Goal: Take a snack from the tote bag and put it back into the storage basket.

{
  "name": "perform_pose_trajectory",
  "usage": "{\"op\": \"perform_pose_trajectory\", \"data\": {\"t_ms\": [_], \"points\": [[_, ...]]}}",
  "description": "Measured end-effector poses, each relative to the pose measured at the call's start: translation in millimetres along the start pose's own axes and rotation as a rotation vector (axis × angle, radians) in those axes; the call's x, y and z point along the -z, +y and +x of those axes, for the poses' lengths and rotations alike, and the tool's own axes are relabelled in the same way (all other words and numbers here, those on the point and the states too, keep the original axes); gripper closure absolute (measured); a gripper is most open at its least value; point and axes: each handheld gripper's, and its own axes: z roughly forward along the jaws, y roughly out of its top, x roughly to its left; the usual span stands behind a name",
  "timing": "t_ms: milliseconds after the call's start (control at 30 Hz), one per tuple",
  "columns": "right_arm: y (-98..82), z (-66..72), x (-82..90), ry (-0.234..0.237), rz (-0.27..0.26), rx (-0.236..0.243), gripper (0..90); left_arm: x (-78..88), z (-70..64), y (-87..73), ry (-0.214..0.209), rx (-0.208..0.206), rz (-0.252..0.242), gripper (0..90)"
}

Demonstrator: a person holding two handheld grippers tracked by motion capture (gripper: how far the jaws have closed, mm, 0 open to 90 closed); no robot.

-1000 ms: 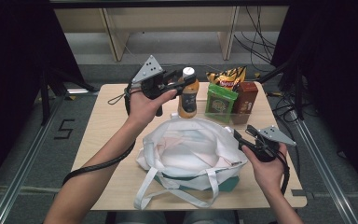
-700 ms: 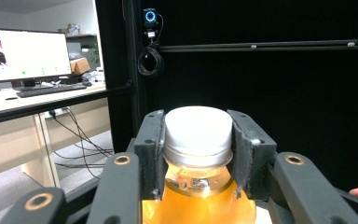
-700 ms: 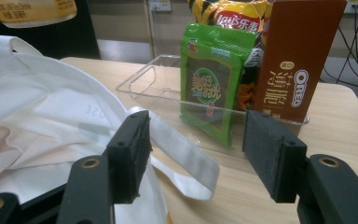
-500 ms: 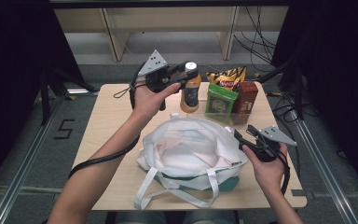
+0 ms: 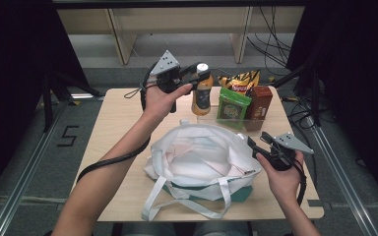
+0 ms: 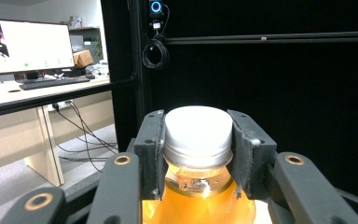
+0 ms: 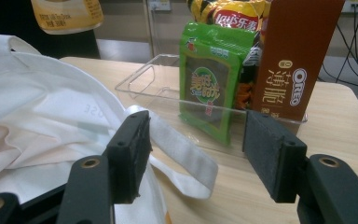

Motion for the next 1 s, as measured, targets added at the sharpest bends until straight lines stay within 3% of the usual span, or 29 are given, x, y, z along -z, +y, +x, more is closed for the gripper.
{"op": "perform_pose_trajectory", "data": {"t_ms": [300,667,900,1000], "points": [[0.3,1.2,2.6,0.01,0.039,-0.026,42.3,-9.5,7.6,-9.9,0.01,0.014,0.017,58.9],[0.2,-0.3,1.9,0.006,0.024,-0.006,42.3,-17.5,14.1,-17.0,0.019,0.022,0.034,58.9],[0.0,0.3,2.3,0.014,0.032,-0.019,42.3,-21.3,17.9,-21.3,0.027,0.025,0.049,58.9],[-0.7,0.5,1.0,0.007,0.012,-0.017,42.3,-23.0,18.9,-22.8,0.027,0.028,0.053,58.9]]}}
